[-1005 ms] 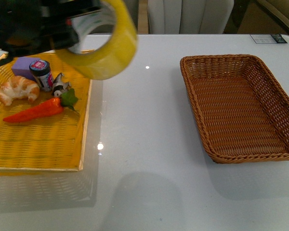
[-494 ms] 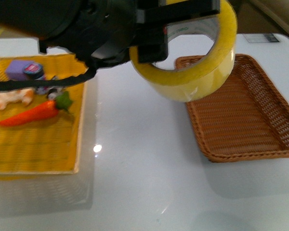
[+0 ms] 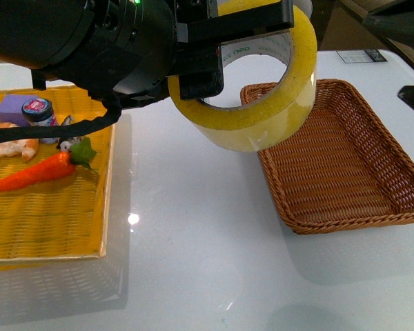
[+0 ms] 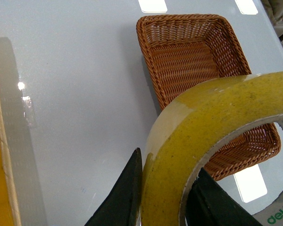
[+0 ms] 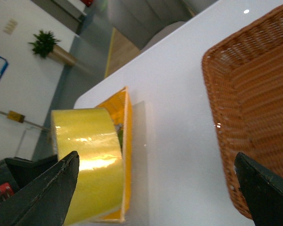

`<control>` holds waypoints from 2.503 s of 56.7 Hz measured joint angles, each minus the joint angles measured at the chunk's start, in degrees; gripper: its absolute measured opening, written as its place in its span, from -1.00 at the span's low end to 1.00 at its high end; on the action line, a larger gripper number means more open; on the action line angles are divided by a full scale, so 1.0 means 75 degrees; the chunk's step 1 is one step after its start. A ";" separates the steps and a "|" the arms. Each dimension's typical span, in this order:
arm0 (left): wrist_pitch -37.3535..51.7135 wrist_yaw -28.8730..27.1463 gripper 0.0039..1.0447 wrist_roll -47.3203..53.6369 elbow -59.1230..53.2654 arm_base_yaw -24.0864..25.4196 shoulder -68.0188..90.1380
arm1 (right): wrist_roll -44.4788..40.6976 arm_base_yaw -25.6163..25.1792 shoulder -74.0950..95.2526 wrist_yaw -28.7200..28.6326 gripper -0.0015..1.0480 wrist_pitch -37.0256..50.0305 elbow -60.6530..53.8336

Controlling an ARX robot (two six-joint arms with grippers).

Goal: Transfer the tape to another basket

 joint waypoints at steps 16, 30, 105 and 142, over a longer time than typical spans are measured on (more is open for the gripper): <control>-0.0003 0.0102 -0.71 -0.0003 0.0000 0.0003 0.0000 | 0.0254 0.0554 0.1067 -0.0297 0.83 0.1096 0.0192; 0.0000 0.0181 -0.71 -0.0009 0.0000 0.0003 0.0000 | 0.0274 0.1145 0.1431 -0.0399 0.83 0.1667 0.0236; 0.0446 0.0510 0.84 -0.0198 -0.0154 0.0277 -0.0323 | 0.0510 0.1376 0.2037 -0.0038 -0.12 0.2081 0.0417; 0.4791 -0.1740 -0.27 0.3281 -0.3969 0.2562 -0.3993 | 0.0793 -0.0082 0.2078 -0.0306 -0.12 0.2040 0.0265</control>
